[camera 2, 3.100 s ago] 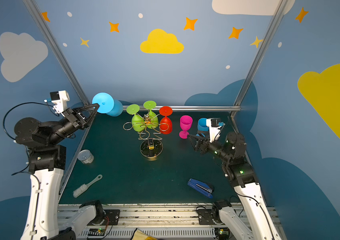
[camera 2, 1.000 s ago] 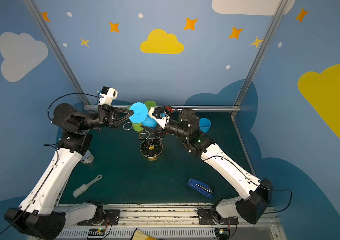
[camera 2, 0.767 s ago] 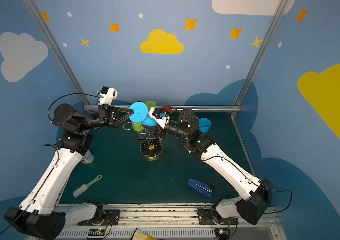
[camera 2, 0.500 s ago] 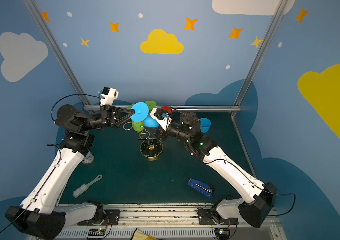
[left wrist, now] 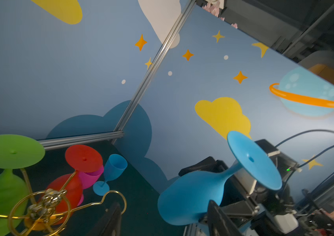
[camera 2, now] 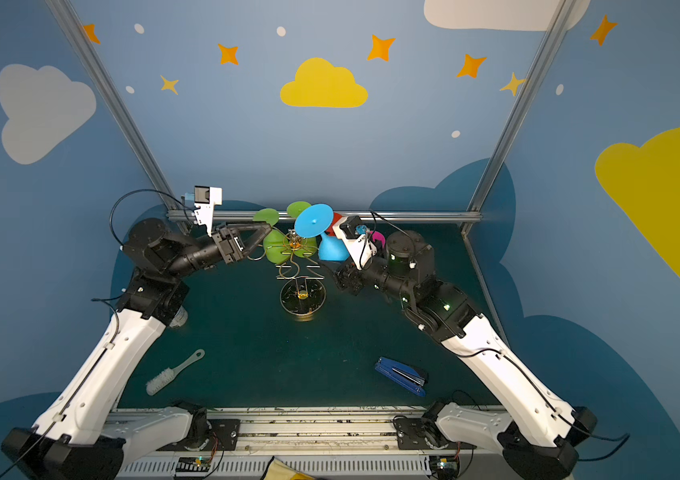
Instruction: Take the wine glass off the wine glass rack
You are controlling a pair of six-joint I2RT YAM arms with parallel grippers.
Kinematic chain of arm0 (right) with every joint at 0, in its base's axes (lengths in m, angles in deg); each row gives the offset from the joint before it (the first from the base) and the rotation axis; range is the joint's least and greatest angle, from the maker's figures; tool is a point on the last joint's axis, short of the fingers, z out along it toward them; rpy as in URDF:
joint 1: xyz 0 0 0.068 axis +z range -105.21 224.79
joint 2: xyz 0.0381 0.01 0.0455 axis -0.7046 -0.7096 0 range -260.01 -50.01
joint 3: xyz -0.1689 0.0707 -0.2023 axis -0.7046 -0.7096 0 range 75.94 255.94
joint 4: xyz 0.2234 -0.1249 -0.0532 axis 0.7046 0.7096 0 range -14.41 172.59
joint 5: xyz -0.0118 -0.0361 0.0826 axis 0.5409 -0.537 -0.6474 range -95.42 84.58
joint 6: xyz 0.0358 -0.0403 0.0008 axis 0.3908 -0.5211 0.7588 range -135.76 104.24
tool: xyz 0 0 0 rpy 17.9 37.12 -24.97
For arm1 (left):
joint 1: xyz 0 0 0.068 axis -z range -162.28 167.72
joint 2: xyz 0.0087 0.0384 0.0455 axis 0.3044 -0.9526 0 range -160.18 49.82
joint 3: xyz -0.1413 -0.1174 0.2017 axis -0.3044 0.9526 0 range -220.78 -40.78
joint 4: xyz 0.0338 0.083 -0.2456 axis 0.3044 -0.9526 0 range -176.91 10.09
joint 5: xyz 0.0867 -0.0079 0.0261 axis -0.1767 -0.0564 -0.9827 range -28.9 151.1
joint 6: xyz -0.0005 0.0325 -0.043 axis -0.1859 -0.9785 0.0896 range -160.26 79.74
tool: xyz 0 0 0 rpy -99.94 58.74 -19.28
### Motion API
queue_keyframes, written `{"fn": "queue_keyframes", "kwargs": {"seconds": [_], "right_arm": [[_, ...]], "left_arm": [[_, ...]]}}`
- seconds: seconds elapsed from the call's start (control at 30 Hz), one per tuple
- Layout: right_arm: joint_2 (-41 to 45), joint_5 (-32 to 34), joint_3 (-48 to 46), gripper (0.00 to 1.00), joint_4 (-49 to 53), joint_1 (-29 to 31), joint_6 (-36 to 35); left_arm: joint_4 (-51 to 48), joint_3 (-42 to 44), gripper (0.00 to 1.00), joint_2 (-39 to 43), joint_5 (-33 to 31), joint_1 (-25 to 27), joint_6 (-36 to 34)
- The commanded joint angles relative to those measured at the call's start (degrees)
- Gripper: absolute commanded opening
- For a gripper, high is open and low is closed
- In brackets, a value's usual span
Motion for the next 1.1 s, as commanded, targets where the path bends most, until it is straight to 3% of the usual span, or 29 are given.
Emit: {"fn": "queue_keyframes", "kwargs": {"seconds": [0.0,0.1,0.2,0.33,0.5,0.9,1.07], "right_arm": [[0.6,5.4,3.1,0.39,10.6,0.3,2.8],[0.1,5.2,4.3,0.38,13.7,0.3,3.6],[-0.7,4.3,4.7,0.38,14.2,0.3,4.0],[-3.1,2.2,6.1,0.37,14.3,0.3,4.6],[-6.3,0.8,8.3,0.36,14.5,1.6,4.9],[-11.3,0.4,10.6,0.35,16.5,7.4,5.2],[-12.3,0.4,10.5,0.35,17.2,8.6,5.8]], "left_arm": [[6.7,6.4,0.64,4.0,-11.0,2.9,-25.3],[11.3,9.4,0.64,5.2,-14.1,5.7,-36.2],[11.6,9.6,0.62,4.8,-12.4,6.9,-41.5],[16.5,12.1,0.60,4.3,-11.1,8.0,-43.4],[15.6,12.3,0.59,3.9,-13.3,10.7,-47.5],[15.7,12.5,0.57,3.8,-16.5,11.8,-48.8],[14.0,12.4,0.51,4.0,-15.8,11.8,-49.0]]}}
